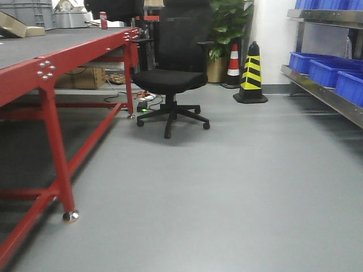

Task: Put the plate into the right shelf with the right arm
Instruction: 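Drive the base away from the bench holding the plate in the right gripper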

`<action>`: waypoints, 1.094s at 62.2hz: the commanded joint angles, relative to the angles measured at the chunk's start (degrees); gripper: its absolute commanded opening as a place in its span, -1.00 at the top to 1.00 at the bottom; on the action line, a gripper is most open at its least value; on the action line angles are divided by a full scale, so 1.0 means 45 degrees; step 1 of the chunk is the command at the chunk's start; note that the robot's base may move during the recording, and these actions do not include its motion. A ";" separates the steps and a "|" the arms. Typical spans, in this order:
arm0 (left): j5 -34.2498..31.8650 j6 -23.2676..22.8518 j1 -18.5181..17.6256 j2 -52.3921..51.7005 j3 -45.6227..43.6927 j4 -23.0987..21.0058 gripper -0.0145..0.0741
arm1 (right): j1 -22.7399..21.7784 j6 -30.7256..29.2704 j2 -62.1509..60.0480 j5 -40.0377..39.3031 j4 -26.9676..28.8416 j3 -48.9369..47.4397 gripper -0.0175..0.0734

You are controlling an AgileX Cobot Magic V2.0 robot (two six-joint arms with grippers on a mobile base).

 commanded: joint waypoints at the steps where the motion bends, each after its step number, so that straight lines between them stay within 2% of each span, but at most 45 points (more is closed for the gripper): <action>1: -0.1051 -0.0031 -0.0091 -0.0137 0.0104 -0.0050 0.78 | -0.0051 -0.0077 0.0180 -0.1313 -0.0189 -0.0377 0.49; 68: -0.1051 -0.0031 -0.0091 -0.0137 0.0104 -0.0050 0.78 | -0.0051 -0.0077 0.0180 -0.1303 -0.0189 -0.0377 0.49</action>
